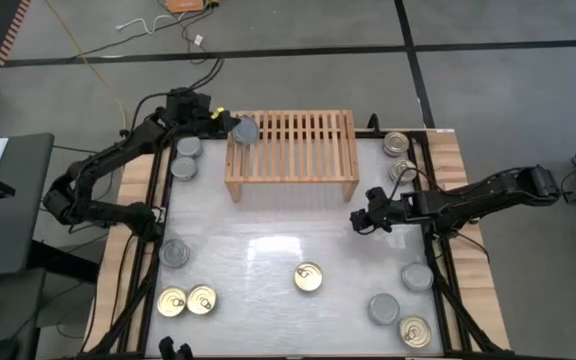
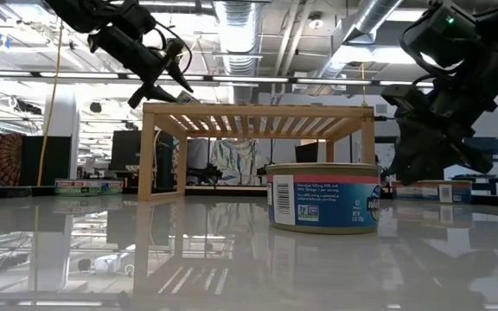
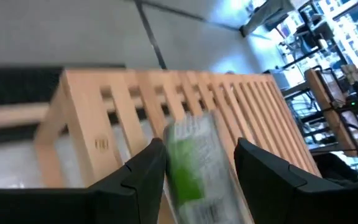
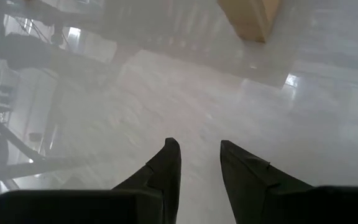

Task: Stack canned seafood by type on shelf
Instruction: Put the green tuna can on the shelf

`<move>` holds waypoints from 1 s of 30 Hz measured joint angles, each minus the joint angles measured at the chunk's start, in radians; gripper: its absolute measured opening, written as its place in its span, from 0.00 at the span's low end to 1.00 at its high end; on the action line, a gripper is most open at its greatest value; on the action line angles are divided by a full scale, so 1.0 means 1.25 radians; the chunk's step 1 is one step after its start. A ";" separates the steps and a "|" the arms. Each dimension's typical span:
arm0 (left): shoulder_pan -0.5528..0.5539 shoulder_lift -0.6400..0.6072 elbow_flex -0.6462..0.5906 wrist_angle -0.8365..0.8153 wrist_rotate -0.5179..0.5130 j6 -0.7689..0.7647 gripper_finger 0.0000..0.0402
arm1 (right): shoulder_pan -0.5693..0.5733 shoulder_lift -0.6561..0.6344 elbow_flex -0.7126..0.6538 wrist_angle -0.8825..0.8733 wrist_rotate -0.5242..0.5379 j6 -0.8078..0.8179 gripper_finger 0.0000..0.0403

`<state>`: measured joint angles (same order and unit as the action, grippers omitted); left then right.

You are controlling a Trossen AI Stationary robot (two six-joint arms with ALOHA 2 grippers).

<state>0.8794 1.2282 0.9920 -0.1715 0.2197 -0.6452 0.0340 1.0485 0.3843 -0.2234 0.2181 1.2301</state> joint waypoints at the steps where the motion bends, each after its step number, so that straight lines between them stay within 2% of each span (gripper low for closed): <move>1: 0.002 0.000 0.000 0.013 -0.003 0.019 0.45 | 0.003 0.000 0.000 0.000 -0.001 0.000 0.34; 5: 0.009 0.000 0.000 0.017 -0.015 0.076 0.45 | 0.013 0.000 0.000 0.000 -0.001 0.001 0.34; 14: 0.009 -0.005 0.000 0.033 -0.021 0.084 0.45 | 0.016 0.000 0.000 0.001 -0.001 0.018 0.34; 22: 0.012 -0.061 0.001 -0.041 -0.152 0.130 0.44 | 0.015 0.000 0.000 0.001 -0.001 0.022 0.34; 26: 0.027 -0.084 0.001 -0.138 -0.175 0.118 0.36 | 0.015 0.000 0.000 0.001 -0.001 0.023 0.34; 30: 0.028 -0.087 0.001 -0.219 -0.175 0.089 0.17 | 0.014 0.000 0.000 0.001 0.000 0.024 0.34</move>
<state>0.9145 1.1194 0.9929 -0.4452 0.0012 -0.5335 0.0513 1.0485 0.3843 -0.2226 0.2176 1.2598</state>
